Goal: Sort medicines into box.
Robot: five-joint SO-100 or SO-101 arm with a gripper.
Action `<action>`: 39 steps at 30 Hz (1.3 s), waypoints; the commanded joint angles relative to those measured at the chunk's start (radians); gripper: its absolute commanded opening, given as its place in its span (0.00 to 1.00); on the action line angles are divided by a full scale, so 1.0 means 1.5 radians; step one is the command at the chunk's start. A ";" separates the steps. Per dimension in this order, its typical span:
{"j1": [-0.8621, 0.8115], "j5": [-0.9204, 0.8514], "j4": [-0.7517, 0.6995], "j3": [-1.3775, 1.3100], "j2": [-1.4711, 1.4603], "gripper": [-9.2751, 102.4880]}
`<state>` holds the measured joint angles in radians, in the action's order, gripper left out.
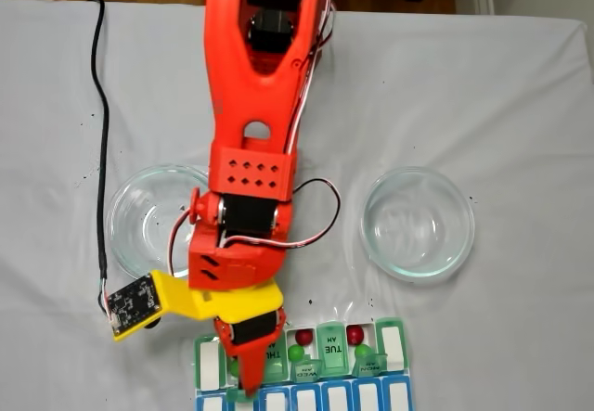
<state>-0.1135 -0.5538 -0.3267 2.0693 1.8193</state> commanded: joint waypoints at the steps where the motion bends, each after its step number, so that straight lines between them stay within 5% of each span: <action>1: -0.004 -0.006 -0.010 -0.031 0.087 0.25; 4: -0.020 0.009 -0.044 -0.020 0.161 0.08; 15: -0.065 0.047 -0.152 0.045 0.390 0.08; 27: 0.118 0.094 0.093 0.230 0.528 0.08; 39: 0.223 0.143 0.322 0.234 0.371 0.08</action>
<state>0.1733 -0.3497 0.0936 2.4559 2.3807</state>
